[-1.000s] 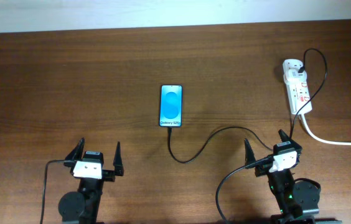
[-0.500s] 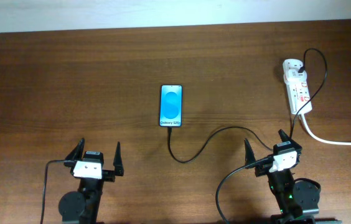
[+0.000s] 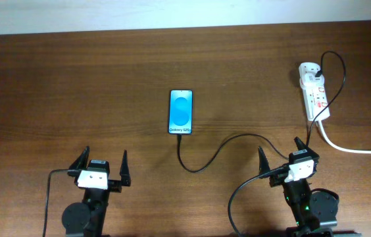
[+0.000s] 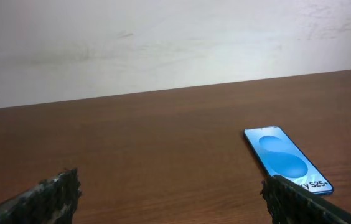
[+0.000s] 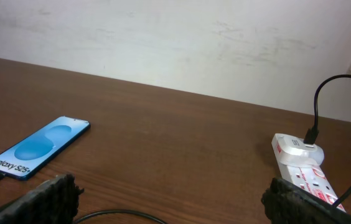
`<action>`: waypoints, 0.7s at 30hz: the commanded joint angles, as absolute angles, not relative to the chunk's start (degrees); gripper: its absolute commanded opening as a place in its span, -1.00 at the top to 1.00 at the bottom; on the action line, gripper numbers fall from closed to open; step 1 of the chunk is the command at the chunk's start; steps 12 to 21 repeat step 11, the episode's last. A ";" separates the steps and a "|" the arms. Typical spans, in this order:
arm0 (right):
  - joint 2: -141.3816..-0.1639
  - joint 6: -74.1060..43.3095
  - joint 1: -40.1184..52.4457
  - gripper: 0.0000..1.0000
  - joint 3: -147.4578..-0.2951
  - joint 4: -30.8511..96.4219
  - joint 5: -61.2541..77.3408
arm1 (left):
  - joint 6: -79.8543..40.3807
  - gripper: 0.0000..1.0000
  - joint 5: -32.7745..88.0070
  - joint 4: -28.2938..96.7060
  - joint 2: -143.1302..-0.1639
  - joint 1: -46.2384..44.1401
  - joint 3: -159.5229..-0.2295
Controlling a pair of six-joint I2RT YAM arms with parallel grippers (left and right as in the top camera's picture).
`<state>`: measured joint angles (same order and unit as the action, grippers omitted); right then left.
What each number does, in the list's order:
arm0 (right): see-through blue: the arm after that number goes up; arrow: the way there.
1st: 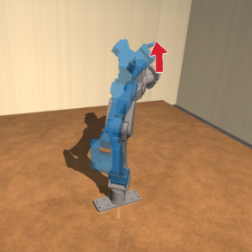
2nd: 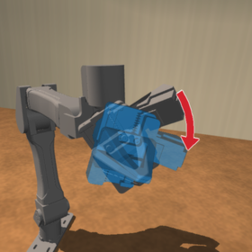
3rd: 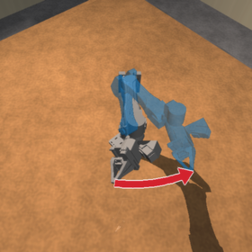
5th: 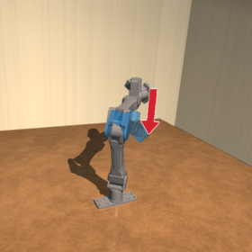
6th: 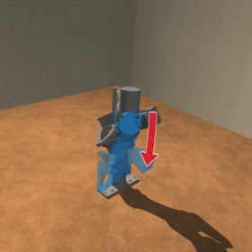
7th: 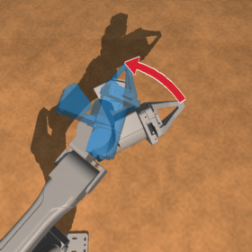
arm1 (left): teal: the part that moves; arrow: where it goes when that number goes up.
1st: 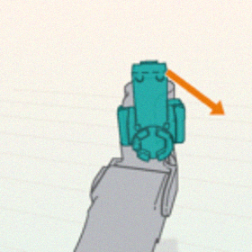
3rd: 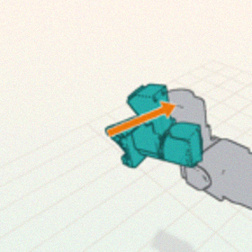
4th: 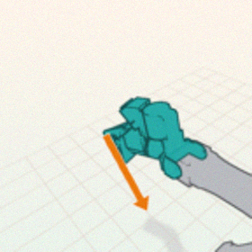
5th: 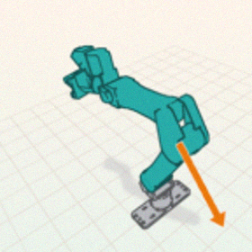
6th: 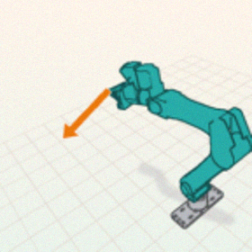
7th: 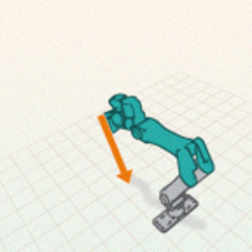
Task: Plug charger to phone and switch on socket
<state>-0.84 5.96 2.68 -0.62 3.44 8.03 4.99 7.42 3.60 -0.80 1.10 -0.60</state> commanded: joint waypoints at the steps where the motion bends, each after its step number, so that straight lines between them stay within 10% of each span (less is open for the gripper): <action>1: -0.36 5.54 2.98 -0.97 -0.32 3.70 8.80 | 5.91 -0.99 7.20 3.97 -0.30 1.23 -0.51; 21: -0.36 5.54 2.98 -0.97 -0.32 3.70 8.80 | 5.91 -0.99 7.20 3.97 -0.30 1.23 -0.51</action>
